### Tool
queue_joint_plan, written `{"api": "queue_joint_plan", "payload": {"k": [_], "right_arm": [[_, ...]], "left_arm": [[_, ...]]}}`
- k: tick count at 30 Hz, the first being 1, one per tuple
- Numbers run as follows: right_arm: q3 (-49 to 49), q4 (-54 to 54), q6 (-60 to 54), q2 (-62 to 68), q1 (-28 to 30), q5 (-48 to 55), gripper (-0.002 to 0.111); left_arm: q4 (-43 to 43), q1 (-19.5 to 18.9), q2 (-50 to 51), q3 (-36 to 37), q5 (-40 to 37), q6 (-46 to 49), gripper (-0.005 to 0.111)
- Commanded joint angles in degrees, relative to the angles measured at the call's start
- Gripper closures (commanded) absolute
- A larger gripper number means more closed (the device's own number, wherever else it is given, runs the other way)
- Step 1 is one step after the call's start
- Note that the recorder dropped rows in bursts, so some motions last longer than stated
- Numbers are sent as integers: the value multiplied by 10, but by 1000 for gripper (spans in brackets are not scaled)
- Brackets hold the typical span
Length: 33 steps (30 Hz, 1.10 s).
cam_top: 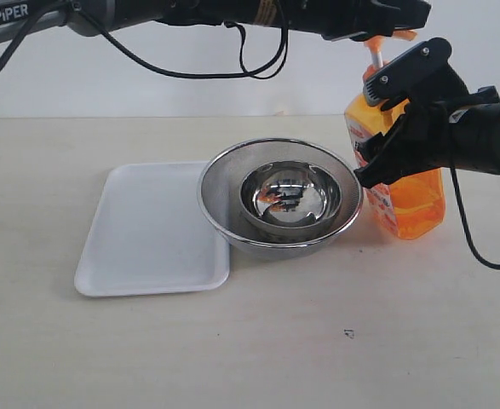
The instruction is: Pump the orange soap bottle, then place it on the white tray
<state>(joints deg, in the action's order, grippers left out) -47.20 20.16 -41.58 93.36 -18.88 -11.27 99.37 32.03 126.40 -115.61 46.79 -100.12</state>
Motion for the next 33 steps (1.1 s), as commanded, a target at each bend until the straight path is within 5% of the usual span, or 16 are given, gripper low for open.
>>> {"api": "queue_joint_plan", "payload": {"k": [1, 19, 25, 33], "right_arm": [[-2, -2, -4, -6, 3, 2, 109], [-2, -2, -4, -6, 3, 1, 109], [-2, -2, -4, -6, 3, 1, 109], [-2, -2, -4, -6, 3, 0, 109]], "left_arm": [[6, -5, -6, 31, -2, 3, 102], [6, -8, -44, 98, -8, 47, 102], [6, -2, -73, 98, 45, 44, 102], [6, -5, -102, 98, -11, 52, 102]]}}
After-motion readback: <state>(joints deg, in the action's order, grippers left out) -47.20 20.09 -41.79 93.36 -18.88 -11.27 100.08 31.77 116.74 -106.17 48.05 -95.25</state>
